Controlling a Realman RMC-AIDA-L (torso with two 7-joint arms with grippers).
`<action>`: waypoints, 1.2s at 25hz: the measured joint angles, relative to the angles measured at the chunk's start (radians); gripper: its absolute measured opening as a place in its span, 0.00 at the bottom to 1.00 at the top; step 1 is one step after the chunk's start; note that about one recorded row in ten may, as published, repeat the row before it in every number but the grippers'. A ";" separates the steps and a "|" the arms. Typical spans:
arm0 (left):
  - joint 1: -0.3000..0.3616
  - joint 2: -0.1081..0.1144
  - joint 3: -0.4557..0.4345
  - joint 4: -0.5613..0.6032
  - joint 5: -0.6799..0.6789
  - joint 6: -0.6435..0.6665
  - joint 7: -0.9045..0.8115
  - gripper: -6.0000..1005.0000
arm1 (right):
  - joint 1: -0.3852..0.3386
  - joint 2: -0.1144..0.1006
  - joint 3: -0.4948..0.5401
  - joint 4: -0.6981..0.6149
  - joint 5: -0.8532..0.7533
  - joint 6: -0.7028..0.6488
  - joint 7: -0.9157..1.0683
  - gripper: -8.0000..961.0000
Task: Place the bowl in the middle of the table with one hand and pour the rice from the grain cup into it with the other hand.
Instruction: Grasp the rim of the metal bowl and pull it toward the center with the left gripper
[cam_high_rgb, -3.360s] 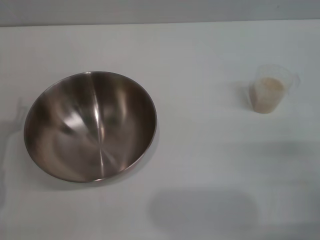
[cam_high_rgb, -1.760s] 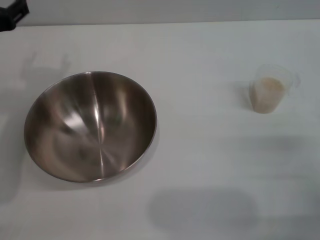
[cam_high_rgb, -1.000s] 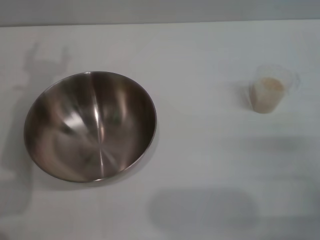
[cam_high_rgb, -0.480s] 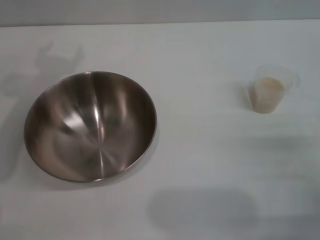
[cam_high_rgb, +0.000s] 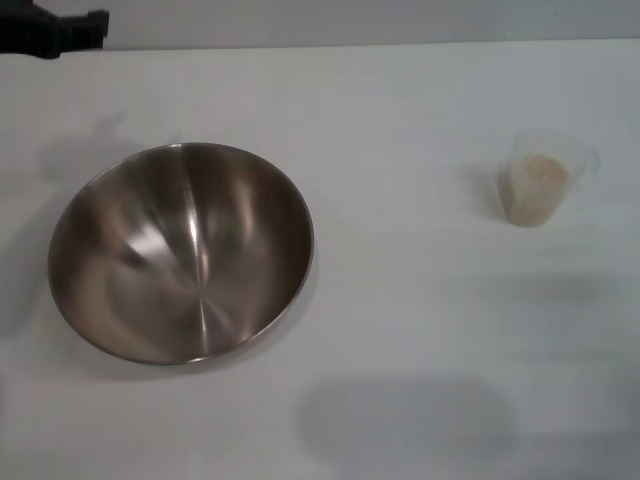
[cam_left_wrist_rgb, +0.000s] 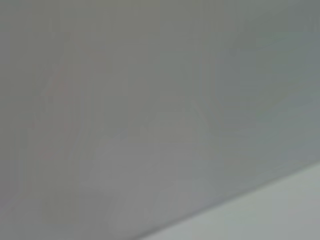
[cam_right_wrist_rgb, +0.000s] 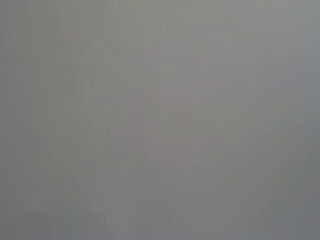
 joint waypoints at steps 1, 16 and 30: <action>-0.010 0.000 -0.017 -0.005 0.003 -0.044 -0.001 0.85 | 0.000 0.000 0.000 0.000 0.000 0.000 0.000 0.87; -0.014 -0.005 0.093 -0.073 0.287 -0.203 -0.075 0.86 | 0.003 0.000 0.000 0.000 0.000 0.000 0.000 0.87; -0.018 -0.007 0.151 -0.046 0.272 -0.274 -0.107 0.86 | 0.003 0.000 0.000 0.000 0.000 0.003 0.000 0.87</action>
